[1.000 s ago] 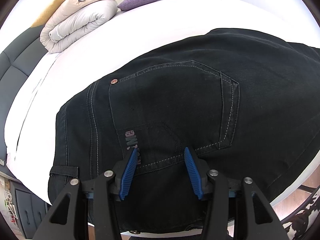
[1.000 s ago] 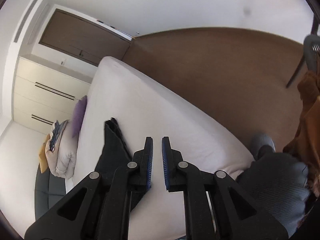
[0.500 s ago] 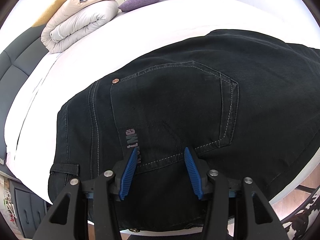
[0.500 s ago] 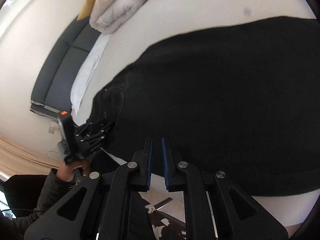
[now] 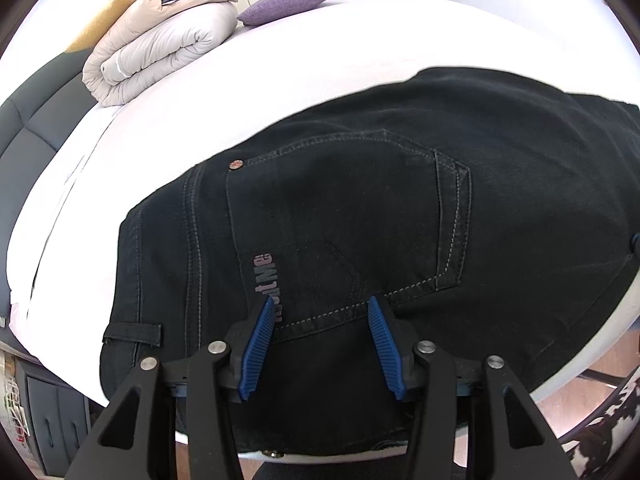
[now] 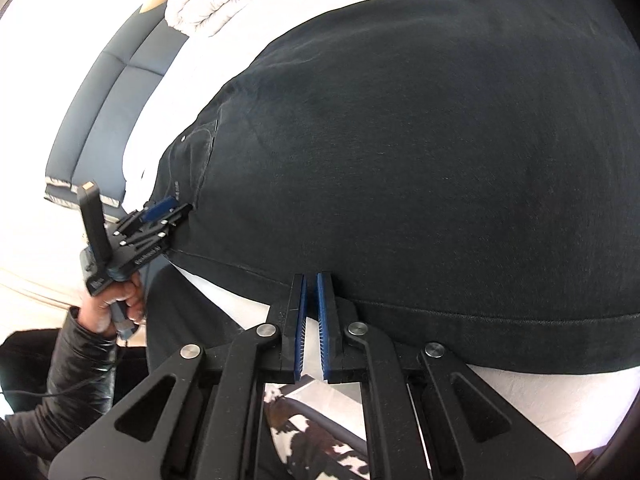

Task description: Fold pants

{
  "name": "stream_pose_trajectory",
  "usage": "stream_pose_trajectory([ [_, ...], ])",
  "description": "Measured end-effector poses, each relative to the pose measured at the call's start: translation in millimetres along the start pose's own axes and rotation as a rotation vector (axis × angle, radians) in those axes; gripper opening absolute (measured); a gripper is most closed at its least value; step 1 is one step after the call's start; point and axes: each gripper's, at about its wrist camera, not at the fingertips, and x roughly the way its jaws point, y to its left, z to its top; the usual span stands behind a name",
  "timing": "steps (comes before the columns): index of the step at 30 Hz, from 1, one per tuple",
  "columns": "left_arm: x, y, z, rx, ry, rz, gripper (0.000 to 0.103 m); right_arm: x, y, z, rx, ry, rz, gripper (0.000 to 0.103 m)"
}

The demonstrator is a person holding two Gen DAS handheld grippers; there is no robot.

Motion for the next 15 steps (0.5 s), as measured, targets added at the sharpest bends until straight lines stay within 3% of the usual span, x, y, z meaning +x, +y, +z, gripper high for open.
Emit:
stream_pose_trajectory([
  [4, -23.7, -14.5, 20.9, -0.023, -0.075, -0.059, 0.050, 6.9, -14.2, -6.9, 0.013, -0.026, 0.039, 0.003],
  [8, -32.6, -62.4, 63.4, 0.025, -0.143, -0.174, 0.055, 7.9, -22.1, -12.2, -0.008, -0.055, 0.058, 0.002],
  [9, -28.5, -77.9, 73.9, 0.050, -0.143, -0.199, 0.059, 7.4, -25.0, -13.6, -0.008, -0.059, 0.060, 0.002],
  [12, 0.8, -115.0, 91.6, 0.112, -0.093, -0.237, 0.059, 7.2, -27.1, -14.2, -0.005, -0.066, 0.072, 0.001],
  [14, 24.2, -123.7, 89.9, 0.114, -0.046, -0.241, 0.059, 5.7, -31.9, -15.0, 0.010, -0.068, 0.092, 0.000],
  [15, 27.2, -118.7, 86.2, 0.086, -0.070, -0.263, 0.060, -1.9, -41.8, -16.6, 0.019, -0.070, 0.098, 0.000],
])
